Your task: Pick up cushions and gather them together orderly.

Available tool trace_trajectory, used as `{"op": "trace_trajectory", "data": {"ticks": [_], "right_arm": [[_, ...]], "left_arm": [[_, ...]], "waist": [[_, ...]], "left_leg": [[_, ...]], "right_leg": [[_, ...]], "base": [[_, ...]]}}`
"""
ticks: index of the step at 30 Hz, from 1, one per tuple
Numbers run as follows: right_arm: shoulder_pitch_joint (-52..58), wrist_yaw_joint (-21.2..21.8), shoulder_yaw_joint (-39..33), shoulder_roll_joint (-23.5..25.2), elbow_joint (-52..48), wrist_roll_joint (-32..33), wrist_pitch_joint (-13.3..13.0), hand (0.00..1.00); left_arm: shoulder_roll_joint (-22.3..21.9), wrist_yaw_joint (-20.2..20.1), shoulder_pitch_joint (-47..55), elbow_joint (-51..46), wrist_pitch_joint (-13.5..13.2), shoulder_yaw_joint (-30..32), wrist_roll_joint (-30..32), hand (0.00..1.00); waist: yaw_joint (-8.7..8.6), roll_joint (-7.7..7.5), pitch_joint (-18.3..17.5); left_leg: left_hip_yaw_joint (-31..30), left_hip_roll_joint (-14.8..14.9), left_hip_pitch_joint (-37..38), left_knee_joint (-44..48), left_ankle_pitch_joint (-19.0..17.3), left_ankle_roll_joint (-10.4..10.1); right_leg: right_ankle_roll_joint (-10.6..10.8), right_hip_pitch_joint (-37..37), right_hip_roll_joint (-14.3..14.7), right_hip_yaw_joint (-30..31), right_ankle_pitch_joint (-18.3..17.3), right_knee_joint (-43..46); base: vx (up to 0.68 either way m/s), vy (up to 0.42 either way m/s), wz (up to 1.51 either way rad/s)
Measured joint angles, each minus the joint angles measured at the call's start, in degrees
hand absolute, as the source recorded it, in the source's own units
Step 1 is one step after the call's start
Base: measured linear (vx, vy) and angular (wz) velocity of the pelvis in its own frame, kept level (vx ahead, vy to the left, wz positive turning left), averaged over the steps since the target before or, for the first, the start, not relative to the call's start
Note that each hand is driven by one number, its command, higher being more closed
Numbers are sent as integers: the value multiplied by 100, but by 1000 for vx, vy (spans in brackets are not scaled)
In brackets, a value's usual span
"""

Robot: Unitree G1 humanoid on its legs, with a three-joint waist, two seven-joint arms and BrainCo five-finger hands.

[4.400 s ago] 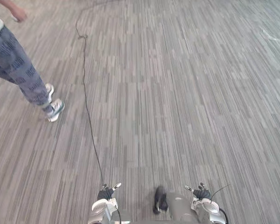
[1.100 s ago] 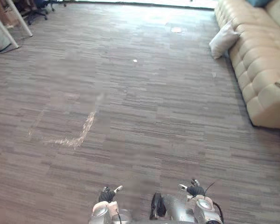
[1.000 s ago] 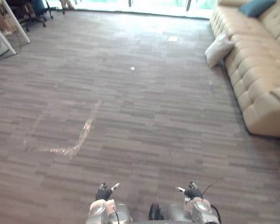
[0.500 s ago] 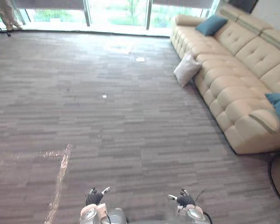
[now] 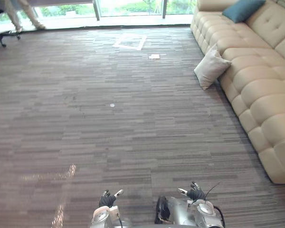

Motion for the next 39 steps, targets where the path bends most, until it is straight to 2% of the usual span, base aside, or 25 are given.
{"op": "trace_trajectory", "data": {"ticks": [4,5,9,10,11,12,13,14,15,16,19,22,24,26,27,28,29,30,31,32,33,34,36,38,39], "right_arm": [[48,-2,168,112,50,2,32,0],[31,-25,156,140,151,2,42,0],[45,-54,266,168,251,3,51,0],[70,-54,324,191,287,-2,54,0],[71,-56,311,320,361,-2,55,0],[89,-53,330,335,368,-7,58,0],[194,-43,263,332,361,-8,53,0],[247,-40,115,329,336,-4,48,0],[247,-42,91,307,337,-9,26,0],[249,-45,28,265,308,-9,-37,0],[357,-35,-6,233,-32,-9,-147,0],[339,-33,-334,244,-277,-2,-203,0],[394,-41,-545,137,-257,-4,-154,0],[434,-52,-586,87,-245,16,-120,0],[459,-52,-565,82,-246,1,-112,0],[457,-44,-516,96,-251,-2,-108,0],[437,-24,-496,51,-257,-11,-105,0],[409,-5,-433,-102,-260,-65,-70,0],[404,-5,-424,-120,-268,-66,-71,0],[346,-15,-411,-216,-267,-64,-48,0],[275,-46,-356,-255,-189,-47,-11,0],[265,-49,-341,-250,-148,-39,-12,0],[250,-59,-321,-161,-19,11,9,0],[285,-66,-81,-50,43,122,25,0],[268,-60,-71,-36,53,122,28,0]], "left_arm": [[29,-1,262,-338,-35,35,-120,0],[-24,-2,270,-392,-115,51,-163,0],[-69,-4,269,-490,-167,69,-292,0],[-41,-9,268,-495,-182,73,-359,0],[104,-5,275,-472,-169,70,-328,0],[146,-3,276,-455,-162,68,-327,0],[213,14,257,-397,-124,55,-325,0],[282,34,218,-337,-105,19,-318,0],[297,39,199,-307,-93,15,-311,0],[337,48,156,-149,-57,-17,-235,0],[327,45,41,23,4,-218,-201,0],[313,37,-57,172,17,-261,-145,0],[240,24,-81,244,16,-371,-93,0],[221,9,-38,226,-2,-418,-84,0],[222,8,28,184,1,-412,-83,0],[220,4,114,166,5,-405,16,0],[192,4,104,187,8,-406,21,0],[50,-8,133,176,4,-387,47,0],[21,-10,131,170,5,-339,53,0],[-51,0,119,171,18,-97,60,0],[-65,-6,158,188,29,35,78,0],[-72,-1,163,181,32,85,56,0],[33,-5,161,34,14,165,40,0],[125,-4,186,-200,-12,143,-9,0],[113,-6,191,-238,-12,150,-11,0]], "waist": [[50,-111,-65],[117,-111,-61],[321,-158,-105],[368,-242,-195],[375,-508,-324],[370,-577,-365],[373,-700,-403],[338,-753,-396],[327,-765,-375],[274,-712,-306],[128,-600,-354],[-40,-551,-318],[-87,-482,-276],[-106,-481,-276],[-116,-494,-286],[-159,-507,-302],[-173,-487,-315],[-172,-210,-428],[-175,-154,-427],[-168,47,-327],[-137,115,-260],[-135,121,-235],[-46,-78,-105],[29,-346,-161],[56,-343,-163]], "left_leg": [[403,-94,-1039,-1290,-282,242],[486,-268,-1288,-2386,-246,239],[641,-579,-1515,-4452,425,402],[679,-624,-1473,-4329,1001,686],[839,-799,-1389,-4320,963,928],[898,-842,-1334,-4328,877,976],[977,-962,-1125,-4311,634,1037],[986,-1102,-773,-4343,386,1040],[977,-1150,-629,-4365,315,1017],[960,-1303,-79,-4495,82,974],[753,-1464,1040,-5273,-137,906],[521,-1481,1669,-5681,-198,844],[327,-1487,2349,-6097,-359,635],[164,-1486,2718,-6226,-647,579],[85,-1489,2893,-6222,-792,505],[-99,-1474,3046,-5997,-878,398],[-133,-1404,3042,-5870,-875,395],[-265,-1085,2505,-4585,-859,379],[-294,-1011,2319,-4161,-818,314],[-359,-685,1565,-2346,-169,72],[-286,-323,1069,-1115,56,-36],[-236,-227,920,-768,35,-39],[-109,-40,348,-67,-139,96],[193,4,-616,-582,-344,204],[246,6,-753,-799,-384,249]], "right_leg": [[148,952,-42,325,-125,-830],[260,1254,-96,446,-194,-1006],[649,1884,-287,741,-473,-1433],[740,2044,-411,907,-526,-1452],[822,1936,-652,1057,-467,-1089],[900,1836,-729,1090,-422,-870],[1195,1483,-866,1253,-211,96],[1596,991,-965,1375,277,1439],[1722,834,-1014,1389,420,1870],[1939,384,-1098,1317,672,3173],[1487,-786,-1139,557,349,4007],[1209,-1721,-1110,-110,77,3026],[963,-1890,-984,-471,476,966],[728,-2000,-883,-429,872,276],[590,-2035,-820,-372,986,224],[197,-2085,-798,-213,1515,575],[215,-2088,-779,-239,1371,743],[222,-2008,-627,-367,943,896],[193,-1965,-579,-391,866,896],[126,-1619,-317,-359,656,735],[54,-1185,-55,-280,543,473],[20,-979,16,-226,493,374],[-34,-200,120,-50,338,-31],[3,483,121,315,281,-656],[55,589,118,384,282,-729]], "base": [[536,-18,-38],[466,94,-44],[598,204,-53],[720,311,-63],[861,372,-59],[856,377,-39],[665,334,-21],[649,335,-18],[607,306,0],[565,259,8],[539,200,28],[509,55,58],[589,-9,68],[691,-92,64],[914,-193,69],[775,-205,42],[877,-296,36],[562,-213,11],[825,-307,-3],[691,-210,-37],[819,-244,-47],[656,-159,-54],[536,-138,-38],[496,-116,-61],[489,-28,-80]]}}
